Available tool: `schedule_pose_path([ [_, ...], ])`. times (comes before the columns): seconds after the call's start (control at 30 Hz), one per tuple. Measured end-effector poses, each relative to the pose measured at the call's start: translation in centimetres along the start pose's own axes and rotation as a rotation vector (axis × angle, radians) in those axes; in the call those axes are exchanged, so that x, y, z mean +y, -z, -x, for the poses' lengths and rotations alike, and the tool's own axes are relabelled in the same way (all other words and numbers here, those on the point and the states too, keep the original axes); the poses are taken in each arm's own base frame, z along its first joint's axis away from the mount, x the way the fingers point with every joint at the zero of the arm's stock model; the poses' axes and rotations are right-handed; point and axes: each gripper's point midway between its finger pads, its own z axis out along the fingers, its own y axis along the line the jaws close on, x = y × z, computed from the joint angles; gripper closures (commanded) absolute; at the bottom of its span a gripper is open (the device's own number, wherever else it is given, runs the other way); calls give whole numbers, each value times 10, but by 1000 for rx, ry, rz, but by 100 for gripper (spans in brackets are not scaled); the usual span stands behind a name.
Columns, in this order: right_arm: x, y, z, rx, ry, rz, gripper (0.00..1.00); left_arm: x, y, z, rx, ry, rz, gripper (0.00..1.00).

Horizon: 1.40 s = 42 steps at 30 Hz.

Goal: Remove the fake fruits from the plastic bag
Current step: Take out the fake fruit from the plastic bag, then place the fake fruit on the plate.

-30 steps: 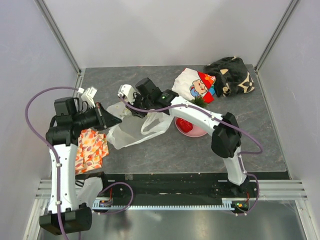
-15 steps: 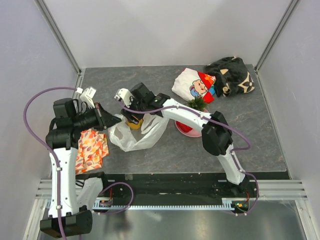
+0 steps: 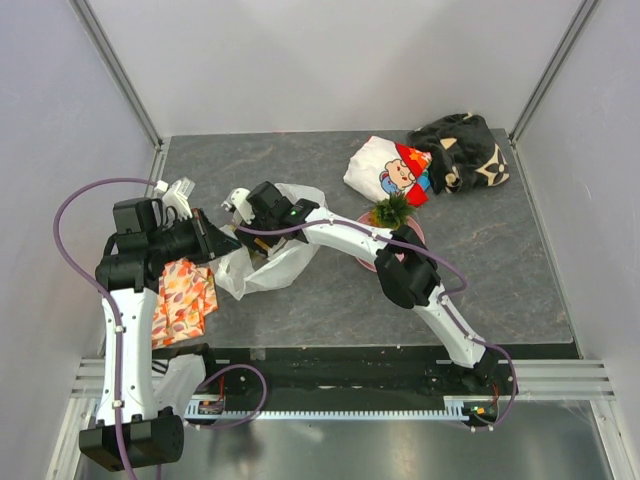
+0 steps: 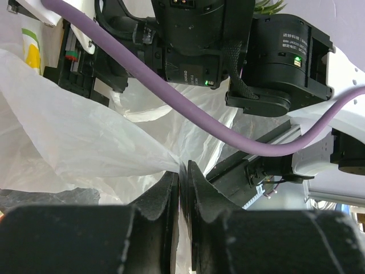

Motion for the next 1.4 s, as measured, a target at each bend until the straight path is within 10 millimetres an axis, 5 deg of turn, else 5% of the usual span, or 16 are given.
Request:
schedule_pose_path([
  [0.2, 0, 0, -3, 6, 2, -10, 58, 1, 0, -1, 2, 3, 6, 84],
  [0.43, 0, 19, -1, 14, 10, 2, 67, 7, -2, 0, -1, 6, 29, 88],
  [0.57, -1, 65, 23, -39, 11, 43, 68, 13, -5, 6, -17, -4, 52, 88],
  [0.8, -31, 185, 93, -287, -2, 74, 69, 28, -17, 21, -38, -16, 80, 88],
  [0.97, -59, 223, 103, -352, -21, 42, 69, 37, -24, 28, -46, -20, 97, 89],
  [1.2, -107, 248, 67, -256, 48, -91, 69, 40, -28, 34, -54, -26, 101, 88],
  [1.3, -132, 278, 25, -162, 182, -184, 71, 40, -28, 37, -67, -37, 99, 88],
  [1.4, -136, 313, -29, -42, 322, -231, 73, 40, -29, 40, -76, -45, 98, 89],
])
